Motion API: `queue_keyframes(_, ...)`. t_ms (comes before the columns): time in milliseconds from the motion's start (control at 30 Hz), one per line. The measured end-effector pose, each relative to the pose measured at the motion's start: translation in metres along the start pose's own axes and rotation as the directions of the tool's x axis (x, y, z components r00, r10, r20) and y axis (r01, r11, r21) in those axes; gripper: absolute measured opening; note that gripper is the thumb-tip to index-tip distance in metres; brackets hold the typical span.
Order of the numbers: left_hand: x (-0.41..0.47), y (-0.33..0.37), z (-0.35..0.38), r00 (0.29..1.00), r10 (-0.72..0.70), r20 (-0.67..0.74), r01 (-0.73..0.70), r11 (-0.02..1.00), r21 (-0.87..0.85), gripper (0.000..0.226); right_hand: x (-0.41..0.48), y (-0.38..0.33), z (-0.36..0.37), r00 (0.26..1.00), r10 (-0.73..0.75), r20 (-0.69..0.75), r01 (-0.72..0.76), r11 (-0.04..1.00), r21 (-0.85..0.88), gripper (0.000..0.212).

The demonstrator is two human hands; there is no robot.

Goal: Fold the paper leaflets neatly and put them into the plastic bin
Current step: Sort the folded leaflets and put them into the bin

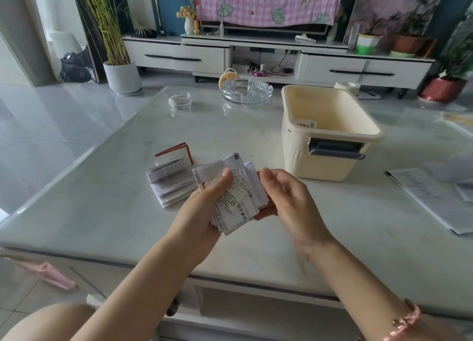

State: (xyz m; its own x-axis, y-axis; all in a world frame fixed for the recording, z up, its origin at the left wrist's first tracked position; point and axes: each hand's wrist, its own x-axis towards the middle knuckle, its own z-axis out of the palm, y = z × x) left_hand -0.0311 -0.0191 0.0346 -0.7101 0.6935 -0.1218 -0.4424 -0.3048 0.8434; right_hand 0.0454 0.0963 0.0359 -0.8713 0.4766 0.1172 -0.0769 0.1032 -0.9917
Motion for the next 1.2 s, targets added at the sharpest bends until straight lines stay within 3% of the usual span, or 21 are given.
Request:
queue_keyframes(67,0.0,-0.002,0.002,1.0,-0.009,0.01,0.009,1.0,-0.001,0.031,0.003,0.002,-0.004,1.0,-0.009,-0.03,0.007,0.998,-0.067,0.009)
queue_keyframes(267,0.0,-0.007,0.003,0.995,-0.075,-0.073,0.07,0.995,-0.064,0.024,0.009,0.002,-0.018,0.947,-0.033,-0.32,0.017,0.999,-0.052,0.011)
queue_keyframes(400,-0.002,-0.008,0.004,0.993,-0.094,-0.066,0.091,0.995,-0.051,0.028,0.006,-0.001,-0.013,0.963,-0.146,-0.228,0.121,0.985,-0.119,0.01)
queue_keyframes(567,-0.004,-0.009,0.005,0.993,-0.12,-0.004,0.12,0.993,-0.014,0.04,0.006,0.0,-0.006,0.944,-0.215,-0.252,0.19,0.975,-0.119,0.006)
queue_keyframes(700,-0.006,-0.012,0.004,0.993,-0.119,0.005,0.119,0.993,0.024,0.038,0.009,0.0,-0.007,0.952,-0.187,-0.244,0.172,0.982,-0.079,0.007)
queue_keyframes(833,-0.009,-0.013,0.006,0.996,-0.085,0.019,0.084,0.995,0.046,0.029,0.01,0.005,-0.005,0.945,-0.235,-0.226,0.182,0.955,-0.233,0.015)
queue_keyframes(933,-0.009,-0.014,0.004,0.998,-0.059,0.011,0.058,0.996,0.062,0.032,0.01,0.004,-0.005,0.943,-0.25,-0.219,0.193,0.949,-0.251,0.02)
queue_keyframes(1100,-0.011,-0.013,0.003,0.999,-0.032,0.011,0.031,0.997,0.066,0.026,0.011,0.001,-0.01,0.957,-0.186,-0.221,0.128,0.96,-0.249,0.017)
queue_keyframes(1200,-0.009,-0.012,0.001,0.999,-0.019,-0.042,0.021,0.999,0.04,0.032,0.011,-0.006,-0.015,0.967,-0.102,-0.236,0.071,0.988,-0.136,0.016)
